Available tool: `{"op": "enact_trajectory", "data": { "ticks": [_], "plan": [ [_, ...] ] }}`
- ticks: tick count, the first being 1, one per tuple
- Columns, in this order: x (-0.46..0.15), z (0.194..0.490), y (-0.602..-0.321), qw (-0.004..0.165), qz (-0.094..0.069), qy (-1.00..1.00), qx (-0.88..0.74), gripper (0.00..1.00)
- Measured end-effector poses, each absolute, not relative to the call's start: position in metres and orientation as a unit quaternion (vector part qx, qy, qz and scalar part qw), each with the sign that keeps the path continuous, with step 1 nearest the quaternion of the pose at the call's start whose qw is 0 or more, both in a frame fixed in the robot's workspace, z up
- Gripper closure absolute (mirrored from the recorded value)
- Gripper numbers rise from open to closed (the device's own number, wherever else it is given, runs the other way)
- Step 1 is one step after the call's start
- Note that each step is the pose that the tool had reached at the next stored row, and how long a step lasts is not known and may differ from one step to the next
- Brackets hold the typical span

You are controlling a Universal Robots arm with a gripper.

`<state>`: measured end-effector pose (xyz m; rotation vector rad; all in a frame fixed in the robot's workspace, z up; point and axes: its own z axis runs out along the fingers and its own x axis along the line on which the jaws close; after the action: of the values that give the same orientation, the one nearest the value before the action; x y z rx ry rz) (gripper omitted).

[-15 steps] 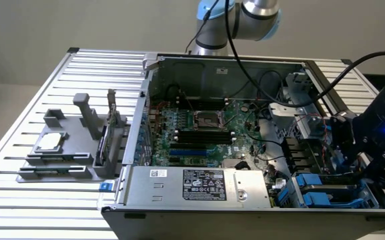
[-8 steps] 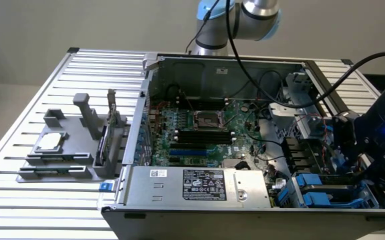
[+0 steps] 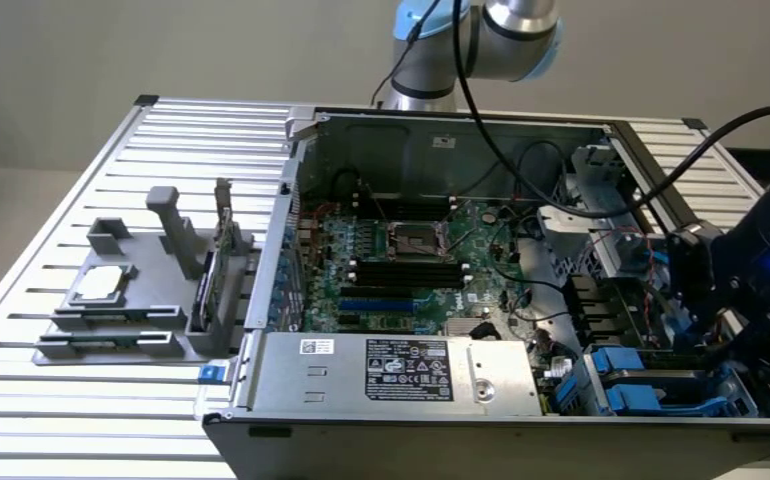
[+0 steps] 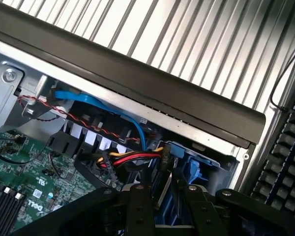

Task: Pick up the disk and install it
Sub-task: 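Insert the first disk wire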

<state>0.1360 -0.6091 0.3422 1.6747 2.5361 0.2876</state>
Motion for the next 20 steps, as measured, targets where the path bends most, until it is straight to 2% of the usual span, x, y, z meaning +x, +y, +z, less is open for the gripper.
{"op": "enact_trajectory", "data": {
  "ticks": [9, 20],
  "plan": [
    [0.1362, 0.3367, -0.6121, 0.038, 0.103, 0.822, 0.559, 0.69],
    [0.139, 0.3338, -0.6122, 0.023, 0.123, 0.816, 0.565, 0.69]
  ]
}}
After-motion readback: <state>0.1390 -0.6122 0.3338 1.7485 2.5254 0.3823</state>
